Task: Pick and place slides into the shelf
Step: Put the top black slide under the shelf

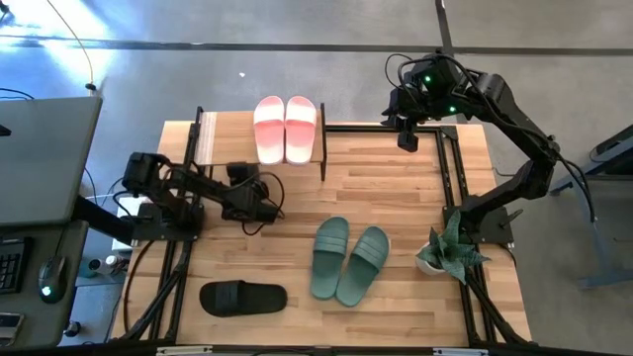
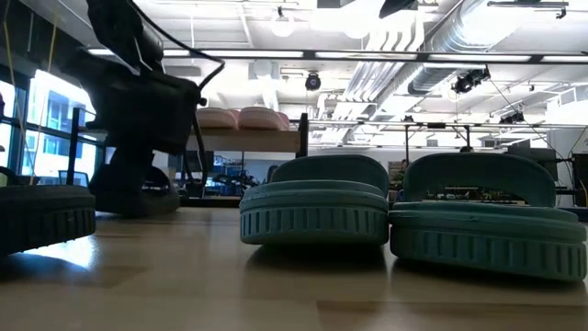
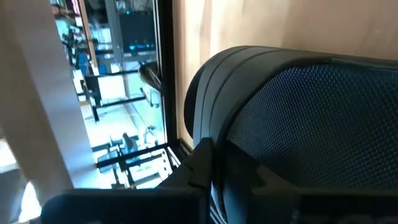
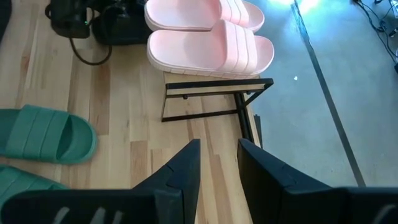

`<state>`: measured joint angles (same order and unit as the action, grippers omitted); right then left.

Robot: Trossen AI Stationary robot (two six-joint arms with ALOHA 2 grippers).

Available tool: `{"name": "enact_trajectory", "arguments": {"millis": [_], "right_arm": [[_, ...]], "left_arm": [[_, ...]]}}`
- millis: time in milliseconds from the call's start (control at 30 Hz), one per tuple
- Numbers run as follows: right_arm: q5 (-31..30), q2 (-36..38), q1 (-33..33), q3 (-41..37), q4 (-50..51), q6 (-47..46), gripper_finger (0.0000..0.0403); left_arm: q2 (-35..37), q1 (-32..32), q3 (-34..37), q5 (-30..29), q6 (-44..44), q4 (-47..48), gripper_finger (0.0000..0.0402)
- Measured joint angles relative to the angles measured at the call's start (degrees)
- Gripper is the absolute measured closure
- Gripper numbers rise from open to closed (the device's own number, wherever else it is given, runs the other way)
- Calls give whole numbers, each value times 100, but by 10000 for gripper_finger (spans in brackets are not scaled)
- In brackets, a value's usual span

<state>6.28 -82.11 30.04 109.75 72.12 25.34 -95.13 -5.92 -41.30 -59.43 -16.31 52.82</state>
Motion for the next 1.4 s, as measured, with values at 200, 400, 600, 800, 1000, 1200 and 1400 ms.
{"name": "enact_trajectory", "arguments": {"millis": [200, 400, 600, 800, 1000, 1200, 1400], "right_arm": [[2, 0, 0, 0, 2, -2, 306], [7, 0, 0, 0, 2, -2, 306], [13, 0, 0, 0, 2, -1, 306], [13, 0, 0, 0, 2, 0, 306], [13, 0, 0, 0, 2, 13, 306], [13, 0, 0, 0, 4, 9, 306], [13, 0, -1, 0, 4, 20, 306]], "left_arm": [[0, -45, 2, 26, 101, -104, 397], [0, -47, 2, 26, 109, -118, 380], [0, -45, 2, 26, 107, -140, 337], [0, -45, -9, 23, 107, -18, 299], [0, -45, -356, 5, 105, 317, 264], [0, -45, -809, 381, 94, 687, 236], [0, -45, -1112, 859, -126, 1286, 219]]}}
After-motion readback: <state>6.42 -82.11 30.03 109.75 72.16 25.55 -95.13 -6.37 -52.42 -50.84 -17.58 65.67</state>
